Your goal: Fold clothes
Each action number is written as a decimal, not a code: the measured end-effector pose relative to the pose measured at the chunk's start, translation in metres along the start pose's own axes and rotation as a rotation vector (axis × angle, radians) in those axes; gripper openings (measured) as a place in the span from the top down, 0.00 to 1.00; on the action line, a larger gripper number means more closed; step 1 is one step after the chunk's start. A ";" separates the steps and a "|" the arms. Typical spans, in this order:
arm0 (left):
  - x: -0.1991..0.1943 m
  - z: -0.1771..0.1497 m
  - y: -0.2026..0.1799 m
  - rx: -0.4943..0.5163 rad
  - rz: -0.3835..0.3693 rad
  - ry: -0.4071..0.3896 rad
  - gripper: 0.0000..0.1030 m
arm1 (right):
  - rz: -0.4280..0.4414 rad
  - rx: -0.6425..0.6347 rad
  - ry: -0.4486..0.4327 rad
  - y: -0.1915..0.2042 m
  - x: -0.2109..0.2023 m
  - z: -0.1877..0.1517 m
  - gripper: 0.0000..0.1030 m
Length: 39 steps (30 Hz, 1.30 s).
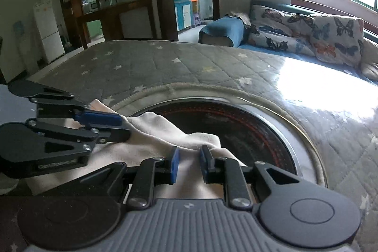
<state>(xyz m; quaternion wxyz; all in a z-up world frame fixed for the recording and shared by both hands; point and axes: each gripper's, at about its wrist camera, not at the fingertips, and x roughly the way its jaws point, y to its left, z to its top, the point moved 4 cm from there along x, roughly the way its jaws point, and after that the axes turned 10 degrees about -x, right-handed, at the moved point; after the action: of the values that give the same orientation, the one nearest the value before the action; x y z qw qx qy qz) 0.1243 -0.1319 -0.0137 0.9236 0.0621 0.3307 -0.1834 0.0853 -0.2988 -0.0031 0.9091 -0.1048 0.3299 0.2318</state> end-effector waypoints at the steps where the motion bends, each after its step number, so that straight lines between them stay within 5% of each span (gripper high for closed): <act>1: -0.005 -0.002 0.001 0.005 0.008 -0.008 0.79 | -0.003 -0.004 -0.010 0.002 -0.005 0.000 0.81; 9: -0.063 -0.029 -0.010 0.046 -0.014 -0.069 0.78 | 0.082 0.016 -0.098 0.039 -0.053 -0.016 0.81; 18: -0.072 -0.054 -0.015 0.008 -0.005 -0.077 0.78 | 0.120 -0.009 -0.097 0.076 -0.053 -0.035 0.81; 25: -0.069 -0.058 -0.007 -0.017 0.006 -0.078 0.78 | 0.091 -0.018 -0.105 0.074 -0.068 -0.036 0.80; 28: -0.074 -0.061 -0.007 0.001 0.008 -0.089 0.76 | 0.059 -0.005 -0.088 0.064 -0.075 -0.047 0.70; 39: -0.068 -0.066 -0.004 0.013 0.013 -0.078 0.76 | -0.023 0.153 -0.060 0.010 -0.097 -0.083 0.73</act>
<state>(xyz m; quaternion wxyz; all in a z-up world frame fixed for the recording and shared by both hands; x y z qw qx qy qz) 0.0353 -0.1000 -0.0214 0.9366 0.0631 0.2928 -0.1819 -0.0307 -0.3524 -0.0035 0.9266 -0.0317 0.3180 0.1984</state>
